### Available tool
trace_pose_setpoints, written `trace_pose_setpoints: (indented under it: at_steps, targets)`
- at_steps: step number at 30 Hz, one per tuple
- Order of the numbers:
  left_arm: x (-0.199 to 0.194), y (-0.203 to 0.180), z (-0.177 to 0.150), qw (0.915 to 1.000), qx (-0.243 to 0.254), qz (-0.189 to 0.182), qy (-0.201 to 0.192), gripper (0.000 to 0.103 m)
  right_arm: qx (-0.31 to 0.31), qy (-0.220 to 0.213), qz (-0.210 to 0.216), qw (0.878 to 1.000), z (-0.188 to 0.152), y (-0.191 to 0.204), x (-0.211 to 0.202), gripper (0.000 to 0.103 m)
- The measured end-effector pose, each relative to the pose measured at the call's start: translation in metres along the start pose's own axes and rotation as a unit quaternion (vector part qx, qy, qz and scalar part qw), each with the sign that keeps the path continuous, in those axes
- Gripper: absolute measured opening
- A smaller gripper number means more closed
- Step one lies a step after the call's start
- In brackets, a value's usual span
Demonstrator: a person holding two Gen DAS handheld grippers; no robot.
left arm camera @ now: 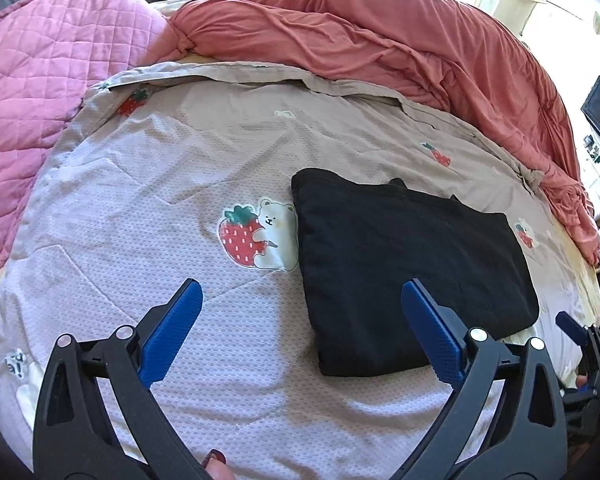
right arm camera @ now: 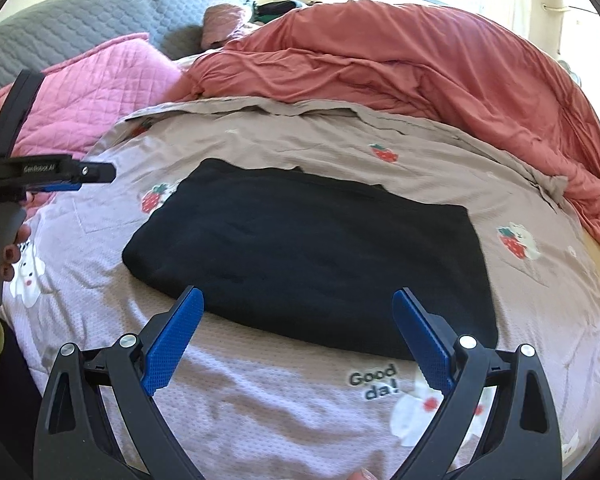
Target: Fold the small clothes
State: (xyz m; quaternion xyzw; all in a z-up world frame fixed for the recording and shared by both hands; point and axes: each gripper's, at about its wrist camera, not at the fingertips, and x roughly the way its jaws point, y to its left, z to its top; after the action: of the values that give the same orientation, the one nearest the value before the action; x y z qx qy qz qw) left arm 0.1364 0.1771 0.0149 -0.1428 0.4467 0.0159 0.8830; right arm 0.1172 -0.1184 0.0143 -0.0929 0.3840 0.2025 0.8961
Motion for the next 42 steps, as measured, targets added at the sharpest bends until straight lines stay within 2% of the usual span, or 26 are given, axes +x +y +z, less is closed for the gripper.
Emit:
trace_pose_setpoints:
  at_steps: [8, 14, 28, 42]
  targets:
    - [0.002, 0.016, 0.003, 0.9997, -0.023, 0.005, -0.001, 0.094, -0.028, 0.010, 0.002, 1.000, 0.004, 0.025, 0.017, 0.095]
    - [0.006, 0.030, 0.006, 0.9991, -0.041, 0.014, -0.001, 0.094, -0.076, 0.018, 0.003, 0.997, 0.003, 0.053, 0.033, 0.095]
    - [0.024, 0.057, 0.012, 0.9964, -0.082, 0.018, 0.011, 0.094, -0.221, 0.036, -0.012, 0.974, -0.012, 0.123, 0.088, 0.095]
    - [0.045, 0.053, 0.018, 0.9963, -0.082, 0.006, 0.023, 0.094, -0.262, 0.022, -0.018, 0.965, -0.014, 0.150, 0.120, 0.094]
